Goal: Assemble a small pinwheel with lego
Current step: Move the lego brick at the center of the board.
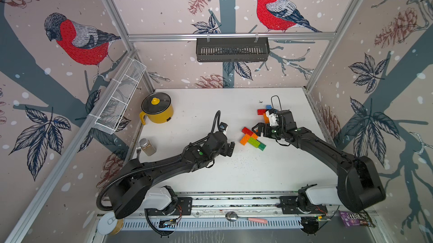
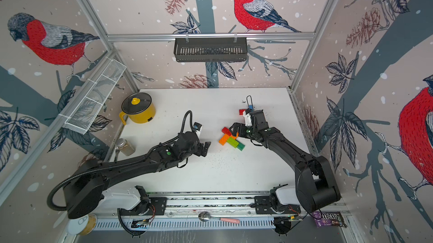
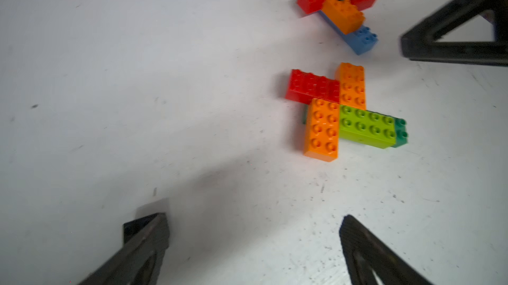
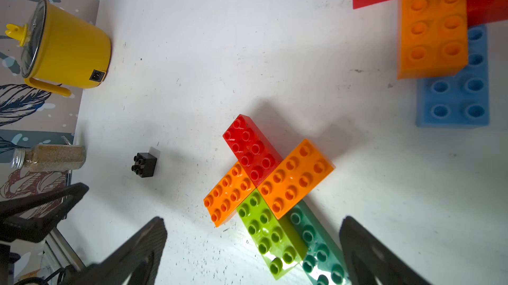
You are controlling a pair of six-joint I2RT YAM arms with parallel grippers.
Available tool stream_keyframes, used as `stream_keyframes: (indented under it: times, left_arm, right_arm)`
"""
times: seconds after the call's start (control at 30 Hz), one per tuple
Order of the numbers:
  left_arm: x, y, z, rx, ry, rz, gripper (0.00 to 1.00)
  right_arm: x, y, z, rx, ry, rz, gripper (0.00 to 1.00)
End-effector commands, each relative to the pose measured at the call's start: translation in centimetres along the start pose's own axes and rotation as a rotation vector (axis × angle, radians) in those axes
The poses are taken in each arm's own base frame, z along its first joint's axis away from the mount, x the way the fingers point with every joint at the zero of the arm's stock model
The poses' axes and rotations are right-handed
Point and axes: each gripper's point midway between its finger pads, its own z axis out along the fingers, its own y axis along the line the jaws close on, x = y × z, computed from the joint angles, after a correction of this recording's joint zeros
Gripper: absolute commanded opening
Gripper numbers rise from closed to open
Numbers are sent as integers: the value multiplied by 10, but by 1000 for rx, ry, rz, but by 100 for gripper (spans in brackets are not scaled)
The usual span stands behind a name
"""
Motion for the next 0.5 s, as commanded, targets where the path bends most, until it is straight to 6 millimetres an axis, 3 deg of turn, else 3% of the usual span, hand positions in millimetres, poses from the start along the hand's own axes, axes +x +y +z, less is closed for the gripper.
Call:
stream_keyframes:
  times: [0.0, 0.17, 0.33, 0.47]
  left_arm:
    - [4, 33, -1, -43, -15, -192, 98]
    - [4, 74, 6, -17, -14, -388, 97]
    - [5, 93, 23, 54, 16, -480, 94]
    - [12, 93, 41, 79, 77, -497, 93]
  right_arm:
    - [-3, 6, -1, -9, -20, -17, 99]
    - [2, 17, -1, -40, -22, -33, 99]
    - [12, 23, -1, -56, -10, -48, 99]
    - [14, 22, -7, -50, -23, -53, 99]
